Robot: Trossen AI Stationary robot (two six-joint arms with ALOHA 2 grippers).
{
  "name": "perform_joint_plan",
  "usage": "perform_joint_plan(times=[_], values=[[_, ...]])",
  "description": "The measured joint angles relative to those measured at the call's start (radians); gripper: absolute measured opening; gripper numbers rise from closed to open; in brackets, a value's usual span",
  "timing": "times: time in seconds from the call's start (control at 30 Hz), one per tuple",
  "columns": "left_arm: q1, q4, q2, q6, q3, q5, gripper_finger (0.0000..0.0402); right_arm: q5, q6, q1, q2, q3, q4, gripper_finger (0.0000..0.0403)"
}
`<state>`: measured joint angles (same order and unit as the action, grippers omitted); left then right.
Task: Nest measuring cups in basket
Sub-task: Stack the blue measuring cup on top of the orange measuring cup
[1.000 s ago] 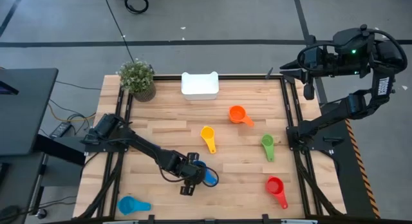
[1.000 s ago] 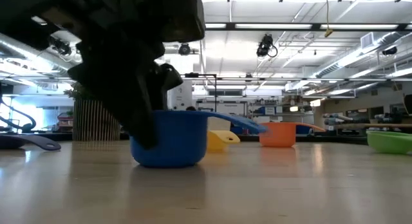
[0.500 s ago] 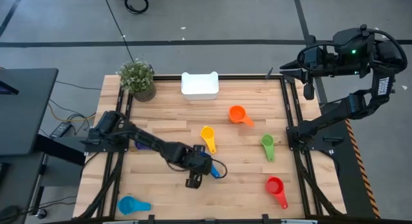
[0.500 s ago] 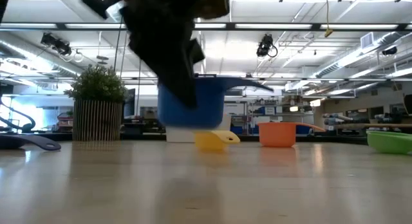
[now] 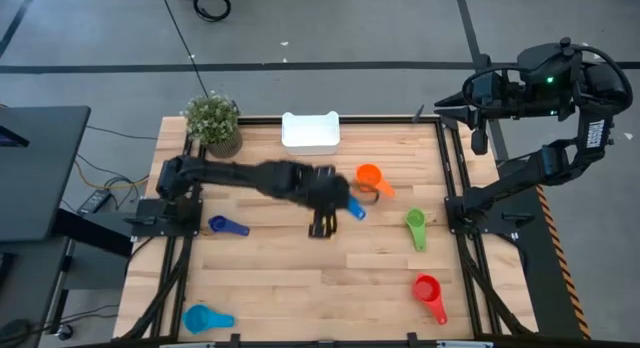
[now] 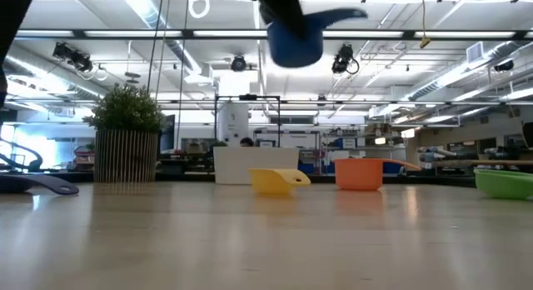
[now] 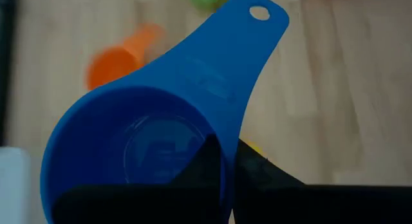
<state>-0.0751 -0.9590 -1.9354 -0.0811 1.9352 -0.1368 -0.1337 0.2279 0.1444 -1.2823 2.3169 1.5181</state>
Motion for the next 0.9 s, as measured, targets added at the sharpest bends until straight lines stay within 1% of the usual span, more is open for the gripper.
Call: perform_joint_plan(times=[0.1, 0.27, 0.37, 0.5, 0.63, 0.73, 0.9], values=[[0.064, 0.000, -0.008, -0.055, 0.039, -0.001, 0.0011, 0.000, 0.000, 0.000, 0.000, 0.000, 0.000, 0.0067], [0.160, 0.016, -0.008, -0.158, 0.043, -0.002, 0.0011, -0.009, -0.014, 0.000, 0.000, 0.000, -0.006, 0.0067], [0.211, 0.077, -0.008, -0.201, 0.043, 0.006, 0.0011, -0.046, -0.055, 0.000, -0.002, 0.000, -0.009, 0.0067], [0.265, 0.166, -0.008, -0.245, 0.043, 0.067, 0.0011, -0.102, -0.089, 0.001, -0.013, 0.000, -0.007, 0.0067], [0.296, 0.206, -0.008, -0.245, 0.044, 0.127, 0.0011, -0.157, -0.122, 0.001, -0.033, 0.000, -0.006, 0.0067], [0.301, 0.266, -0.024, -0.245, 0.041, 0.172, 0.0011, -0.173, -0.131, 0.001, -0.055, 0.000, -0.006, 0.0067], [0.289, 0.306, -0.103, -0.255, 0.038, 0.249, 0.0011, -0.190, -0.125, 0.002, -0.091, 0.000, -0.023, 0.0067]])
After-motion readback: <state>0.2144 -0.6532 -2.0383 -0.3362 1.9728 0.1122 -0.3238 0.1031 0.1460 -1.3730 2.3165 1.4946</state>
